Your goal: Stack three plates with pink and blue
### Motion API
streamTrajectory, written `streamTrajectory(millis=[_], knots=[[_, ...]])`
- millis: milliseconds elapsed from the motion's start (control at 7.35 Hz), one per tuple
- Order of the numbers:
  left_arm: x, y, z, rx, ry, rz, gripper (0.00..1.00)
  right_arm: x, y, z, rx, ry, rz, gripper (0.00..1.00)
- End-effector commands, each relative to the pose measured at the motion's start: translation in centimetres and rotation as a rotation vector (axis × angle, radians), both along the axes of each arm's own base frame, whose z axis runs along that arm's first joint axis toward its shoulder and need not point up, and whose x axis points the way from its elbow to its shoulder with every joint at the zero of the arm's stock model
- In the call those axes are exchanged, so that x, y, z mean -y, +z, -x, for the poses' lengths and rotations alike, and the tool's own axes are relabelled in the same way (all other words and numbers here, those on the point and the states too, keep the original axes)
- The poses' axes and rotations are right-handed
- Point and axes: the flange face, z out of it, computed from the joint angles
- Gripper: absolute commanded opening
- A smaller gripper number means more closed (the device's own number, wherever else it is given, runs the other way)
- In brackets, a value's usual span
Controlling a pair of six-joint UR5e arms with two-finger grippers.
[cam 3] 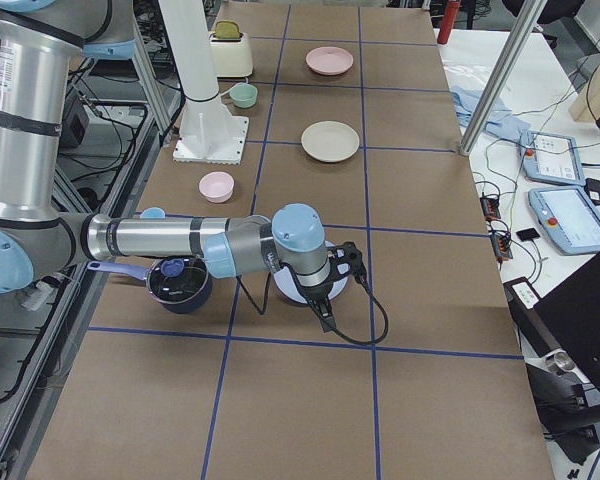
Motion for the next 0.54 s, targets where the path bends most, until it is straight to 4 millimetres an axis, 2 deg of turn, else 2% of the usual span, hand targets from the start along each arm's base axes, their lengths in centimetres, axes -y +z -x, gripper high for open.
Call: streamTrajectory(millis=[0, 272, 408], knots=[[3.2, -4.9, -0.1, -0.004, -0.008, -0.276, 1.0, 3.1, -3.8, 2.3, 0.044, 0.037, -0.039, 1.0], [3.3, -4.6, -0.5, -0.084, -0.087, -0.218, 1.0, 5.4, -7.7, 7.7, 0.119, 0.025, 0.005, 1.0], [2.7, -3.3, -1.6, -0.099, -0.057, -0.256, 1.0, 5.1, -9.2, 10.8, 0.14, 0.022, 0.044, 1.0]])
